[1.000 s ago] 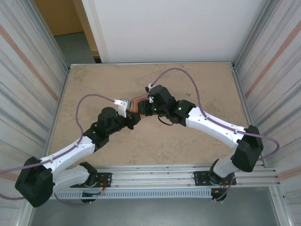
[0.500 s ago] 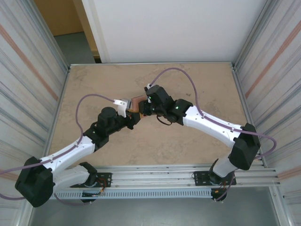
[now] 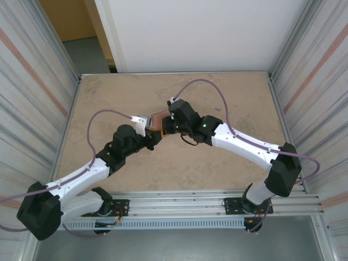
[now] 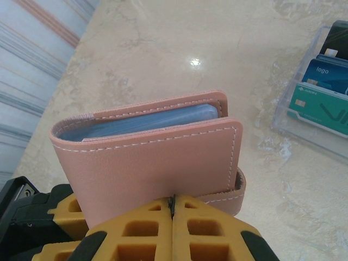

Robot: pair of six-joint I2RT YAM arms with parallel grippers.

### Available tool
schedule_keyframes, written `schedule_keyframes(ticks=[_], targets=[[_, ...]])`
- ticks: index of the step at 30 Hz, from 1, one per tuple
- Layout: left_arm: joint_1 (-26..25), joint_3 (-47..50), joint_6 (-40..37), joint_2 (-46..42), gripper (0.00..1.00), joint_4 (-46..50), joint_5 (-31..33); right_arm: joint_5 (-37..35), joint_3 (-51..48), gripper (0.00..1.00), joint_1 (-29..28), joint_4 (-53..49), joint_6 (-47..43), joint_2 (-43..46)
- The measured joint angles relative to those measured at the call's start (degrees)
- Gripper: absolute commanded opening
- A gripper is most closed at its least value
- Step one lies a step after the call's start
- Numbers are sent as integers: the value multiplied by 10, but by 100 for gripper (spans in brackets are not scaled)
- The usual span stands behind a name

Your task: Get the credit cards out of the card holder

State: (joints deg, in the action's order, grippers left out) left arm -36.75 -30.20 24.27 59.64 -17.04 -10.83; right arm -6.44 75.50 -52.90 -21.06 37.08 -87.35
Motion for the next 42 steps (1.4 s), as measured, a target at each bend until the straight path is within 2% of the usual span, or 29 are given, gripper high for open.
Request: schedule_keyframes(ticks=[42], targets=[[2,0,2,-3,0,-8,2,-13,-44,0,6,8,-4,40]])
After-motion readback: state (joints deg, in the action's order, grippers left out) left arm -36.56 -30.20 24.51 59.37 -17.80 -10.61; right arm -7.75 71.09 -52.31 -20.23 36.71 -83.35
